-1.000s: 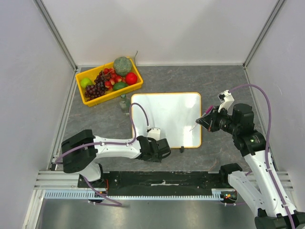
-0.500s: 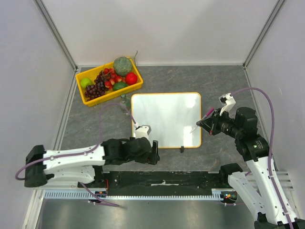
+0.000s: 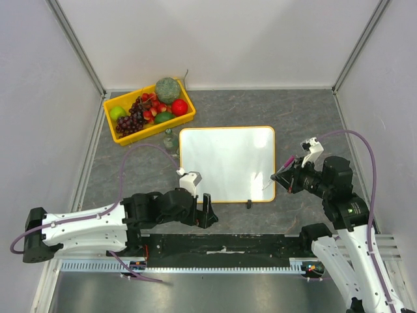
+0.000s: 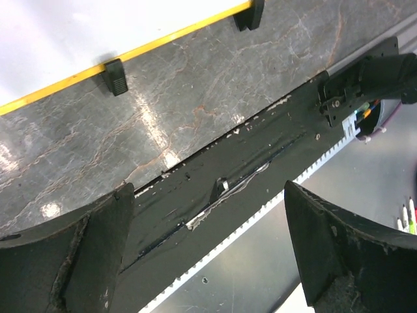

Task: Write a sentence on the whiteboard
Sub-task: Hold the whiteboard at the center of the board.

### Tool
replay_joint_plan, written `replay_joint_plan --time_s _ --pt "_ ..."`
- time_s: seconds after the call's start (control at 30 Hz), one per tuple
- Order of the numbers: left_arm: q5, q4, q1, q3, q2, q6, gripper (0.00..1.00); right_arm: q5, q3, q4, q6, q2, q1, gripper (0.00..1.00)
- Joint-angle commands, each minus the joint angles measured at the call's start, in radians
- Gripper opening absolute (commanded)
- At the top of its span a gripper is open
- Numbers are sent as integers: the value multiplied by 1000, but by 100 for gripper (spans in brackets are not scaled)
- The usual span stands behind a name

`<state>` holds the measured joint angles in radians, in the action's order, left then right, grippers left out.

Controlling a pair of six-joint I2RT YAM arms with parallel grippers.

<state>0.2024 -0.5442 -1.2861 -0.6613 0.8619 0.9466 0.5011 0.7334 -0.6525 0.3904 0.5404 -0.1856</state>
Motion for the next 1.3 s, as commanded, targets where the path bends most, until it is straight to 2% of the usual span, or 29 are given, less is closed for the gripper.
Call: replay_joint_plan --time_s 0.0,0.13,0.23,0.3,0.43,0.7,0.87,1.0,1.13,1.27 --pt "-64 111 24 11 29 -101 100 -9 -14 -4 -5 -20 0 0" --pt "-161 183 94 14 71 -167 100 -21 -11 -3 -2 -34 2 0" --pt "-323 256 210 31 103 -201 100 -18 -14 10 -2 -31 2 0" --pt "-382 273 283 26 117 -227 99 -10 -22 36 -4 -22 0 0" --pt "-478 268 413 8 106 -279 99 -10 -35 99 2 -8 0 0" --pt "-671 193 760 -21 49 -379 100 10 -66 273 42 50 0 0" --pt "-731 167 939 -6 26 -434 99 39 -77 385 70 107 0 0" --pt "-772 196 1073 11 17 -404 98 51 -63 457 85 144 -3 0" --pt "-796 381 1133 95 28 -315 97 53 -71 556 126 196 -23 0" --pt "-805 505 1136 117 95 -333 96 10 -57 671 162 254 -109 0"
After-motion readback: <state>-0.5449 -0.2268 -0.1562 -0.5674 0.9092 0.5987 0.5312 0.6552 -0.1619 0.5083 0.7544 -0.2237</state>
